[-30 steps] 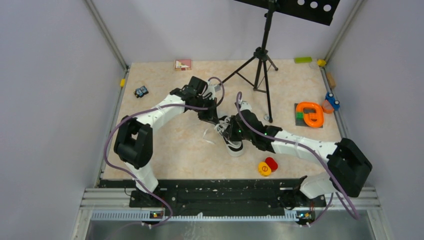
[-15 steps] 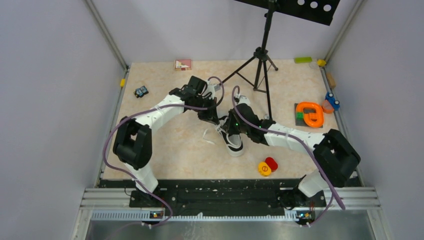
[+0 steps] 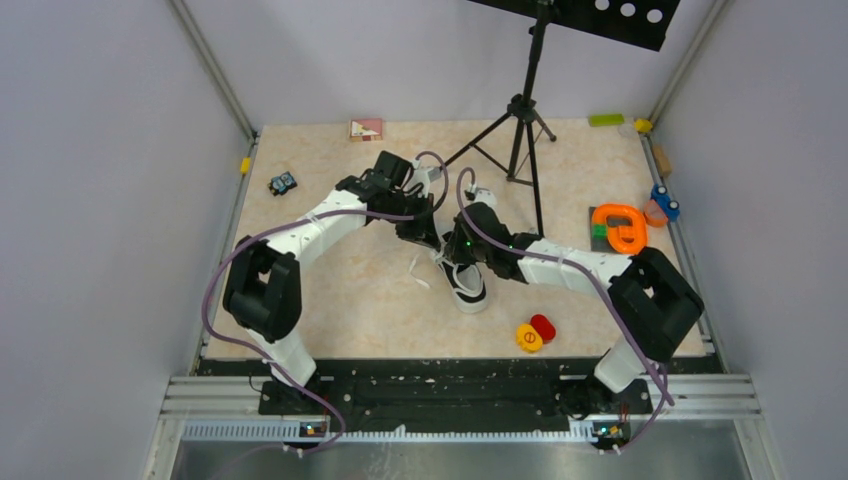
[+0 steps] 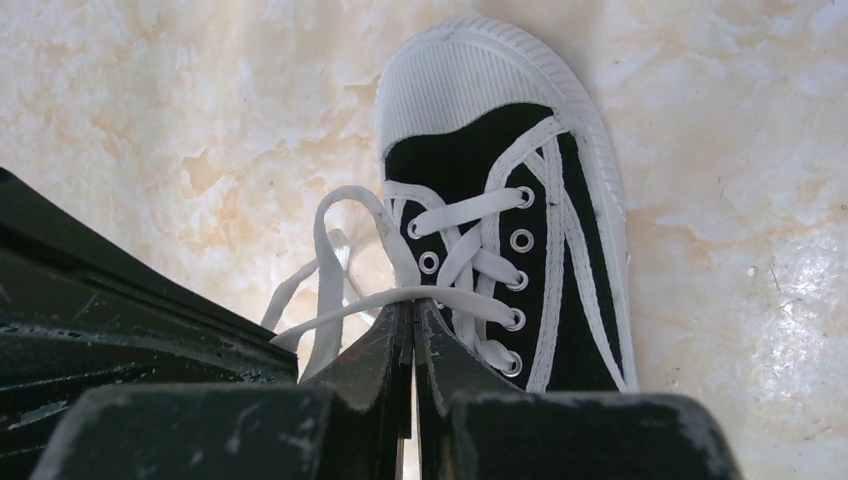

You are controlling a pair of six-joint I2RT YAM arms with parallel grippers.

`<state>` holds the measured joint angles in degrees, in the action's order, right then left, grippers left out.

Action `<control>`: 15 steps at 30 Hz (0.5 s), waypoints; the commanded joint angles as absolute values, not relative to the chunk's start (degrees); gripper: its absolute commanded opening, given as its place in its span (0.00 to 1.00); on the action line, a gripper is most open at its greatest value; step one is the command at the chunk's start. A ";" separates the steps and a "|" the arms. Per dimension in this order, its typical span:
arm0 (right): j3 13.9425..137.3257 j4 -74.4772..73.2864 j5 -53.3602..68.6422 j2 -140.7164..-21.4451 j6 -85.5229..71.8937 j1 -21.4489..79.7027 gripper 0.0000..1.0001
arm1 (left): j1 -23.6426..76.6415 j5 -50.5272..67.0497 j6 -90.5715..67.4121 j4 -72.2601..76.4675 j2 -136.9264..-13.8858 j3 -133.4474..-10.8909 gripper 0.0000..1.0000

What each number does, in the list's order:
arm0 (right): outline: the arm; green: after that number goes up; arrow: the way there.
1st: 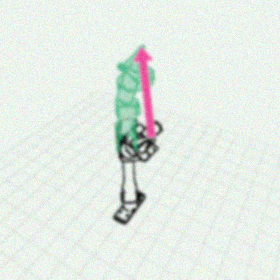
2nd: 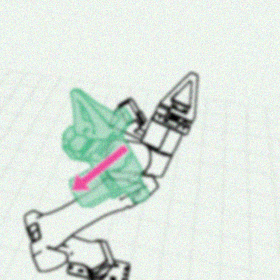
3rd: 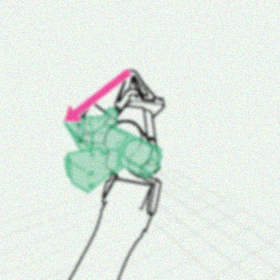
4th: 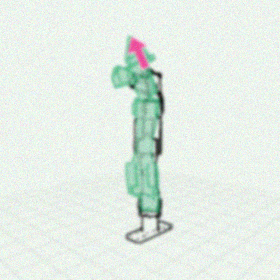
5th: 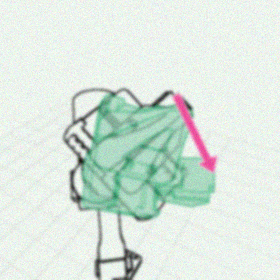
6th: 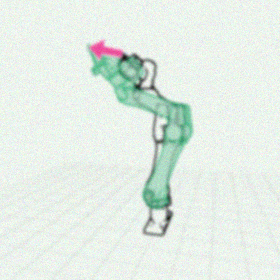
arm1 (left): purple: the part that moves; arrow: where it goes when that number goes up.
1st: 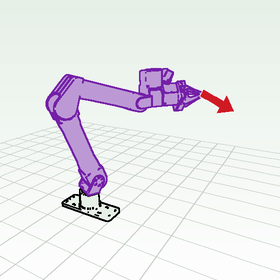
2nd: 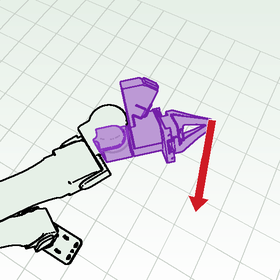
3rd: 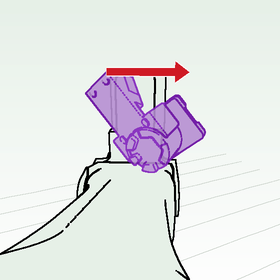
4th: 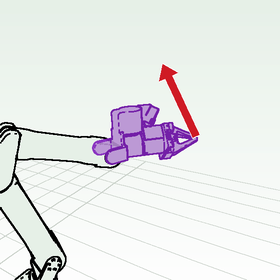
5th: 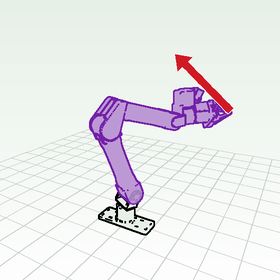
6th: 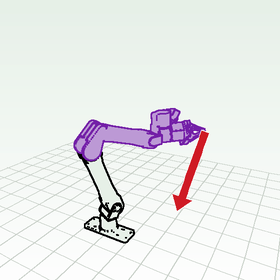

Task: Tie the shoes
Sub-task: Cross the shoelace with the shoelace.

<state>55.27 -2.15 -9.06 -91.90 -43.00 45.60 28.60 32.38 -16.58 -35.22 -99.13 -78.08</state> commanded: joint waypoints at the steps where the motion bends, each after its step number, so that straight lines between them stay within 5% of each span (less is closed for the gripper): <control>1: 58.55 -0.48 -8.98 -93.01 -44.19 45.09 0.00 | 28.47 34.26 -16.61 -34.76 -96.67 -77.39 0.00; 3: 58.55 -0.50 -8.56 -92.93 -44.47 45.11 0.00 | 28.48 34.14 -16.61 -34.85 -96.70 -77.51 0.00; 15: 53.58 -4.92 -7.99 -83.62 -43.93 45.10 0.42 | 28.45 33.54 -16.57 -34.74 -97.54 -77.82 0.00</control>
